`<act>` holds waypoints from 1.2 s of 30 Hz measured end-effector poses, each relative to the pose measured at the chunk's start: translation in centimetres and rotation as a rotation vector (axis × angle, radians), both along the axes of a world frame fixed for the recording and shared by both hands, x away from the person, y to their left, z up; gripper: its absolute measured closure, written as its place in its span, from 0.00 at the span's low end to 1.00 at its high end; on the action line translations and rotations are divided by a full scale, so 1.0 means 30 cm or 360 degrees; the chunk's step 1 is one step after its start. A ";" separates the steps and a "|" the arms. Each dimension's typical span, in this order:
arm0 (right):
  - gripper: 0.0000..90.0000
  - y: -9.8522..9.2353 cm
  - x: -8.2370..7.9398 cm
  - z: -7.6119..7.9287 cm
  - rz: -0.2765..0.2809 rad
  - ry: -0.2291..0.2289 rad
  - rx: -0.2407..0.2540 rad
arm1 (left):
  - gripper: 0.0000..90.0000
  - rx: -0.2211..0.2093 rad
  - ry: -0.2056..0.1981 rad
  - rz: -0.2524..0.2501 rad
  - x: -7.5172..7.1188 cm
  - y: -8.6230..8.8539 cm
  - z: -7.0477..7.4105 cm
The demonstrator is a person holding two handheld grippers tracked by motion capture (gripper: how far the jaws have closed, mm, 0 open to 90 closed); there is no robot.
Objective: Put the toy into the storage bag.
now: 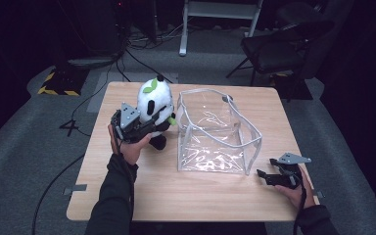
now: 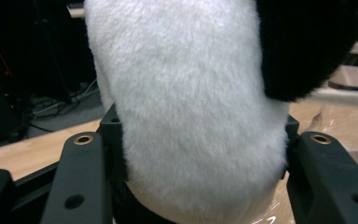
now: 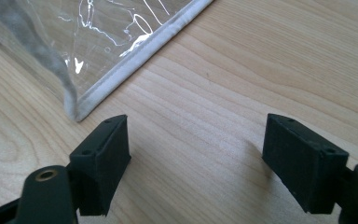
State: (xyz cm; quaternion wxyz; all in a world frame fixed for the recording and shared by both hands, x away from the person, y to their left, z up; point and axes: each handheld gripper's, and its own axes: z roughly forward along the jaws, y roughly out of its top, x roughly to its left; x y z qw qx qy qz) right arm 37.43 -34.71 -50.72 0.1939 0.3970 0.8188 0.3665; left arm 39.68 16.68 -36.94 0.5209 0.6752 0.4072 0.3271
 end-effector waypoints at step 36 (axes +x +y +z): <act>0.24 -0.003 0.005 -0.001 -0.0007 0.0026 0.0011 | 0.48 -0.0091 -0.0227 -0.0181 -0.057 -0.011 0.326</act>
